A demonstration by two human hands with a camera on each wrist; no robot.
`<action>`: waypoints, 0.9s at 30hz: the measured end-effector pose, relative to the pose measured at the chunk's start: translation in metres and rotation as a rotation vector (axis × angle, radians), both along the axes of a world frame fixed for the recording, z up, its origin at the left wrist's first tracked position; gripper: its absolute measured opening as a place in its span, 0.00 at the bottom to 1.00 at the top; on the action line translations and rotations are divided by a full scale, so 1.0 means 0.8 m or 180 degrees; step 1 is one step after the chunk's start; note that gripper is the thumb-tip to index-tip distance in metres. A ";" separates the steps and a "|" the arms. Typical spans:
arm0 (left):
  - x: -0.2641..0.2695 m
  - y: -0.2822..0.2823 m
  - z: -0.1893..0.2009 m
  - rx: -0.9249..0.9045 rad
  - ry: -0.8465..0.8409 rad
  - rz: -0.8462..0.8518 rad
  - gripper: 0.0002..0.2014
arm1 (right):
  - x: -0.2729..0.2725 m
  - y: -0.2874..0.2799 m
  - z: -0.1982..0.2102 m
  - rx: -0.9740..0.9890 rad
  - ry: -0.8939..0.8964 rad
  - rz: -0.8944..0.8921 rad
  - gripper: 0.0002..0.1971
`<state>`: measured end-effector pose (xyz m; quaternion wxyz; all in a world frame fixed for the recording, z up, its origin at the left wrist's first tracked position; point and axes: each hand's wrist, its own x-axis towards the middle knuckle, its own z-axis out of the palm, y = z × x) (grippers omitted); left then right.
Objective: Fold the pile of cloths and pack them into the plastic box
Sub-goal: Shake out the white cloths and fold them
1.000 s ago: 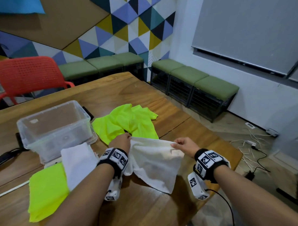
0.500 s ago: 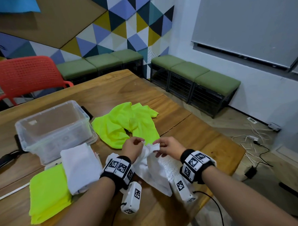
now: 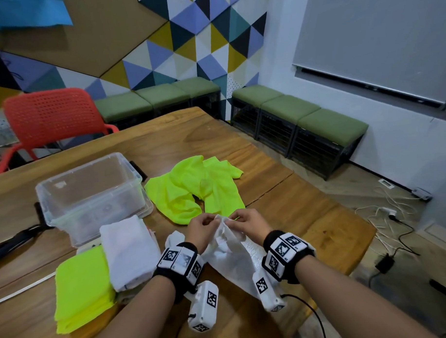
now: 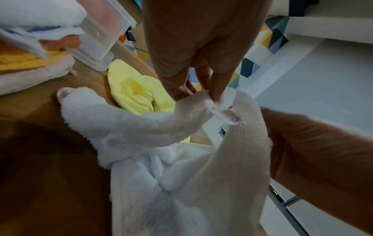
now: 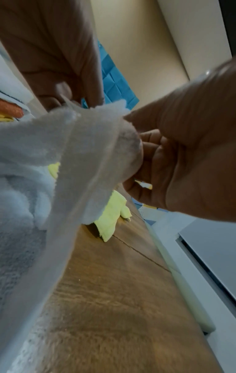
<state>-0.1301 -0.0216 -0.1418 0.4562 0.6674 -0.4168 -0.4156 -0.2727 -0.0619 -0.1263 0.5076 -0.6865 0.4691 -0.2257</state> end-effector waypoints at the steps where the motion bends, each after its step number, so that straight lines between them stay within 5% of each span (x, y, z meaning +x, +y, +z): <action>1: 0.000 0.001 -0.001 -0.0016 0.0025 0.0018 0.09 | 0.003 0.000 -0.003 -0.0006 0.0065 -0.0008 0.10; 9: 0.003 0.004 0.001 -0.0067 0.0244 -0.0023 0.12 | 0.018 -0.006 -0.016 -0.0367 0.0647 -0.0233 0.18; 27: 0.002 -0.004 0.017 -0.0347 -0.0339 -0.0493 0.11 | 0.005 -0.005 0.004 -0.0374 0.0369 -0.0307 0.15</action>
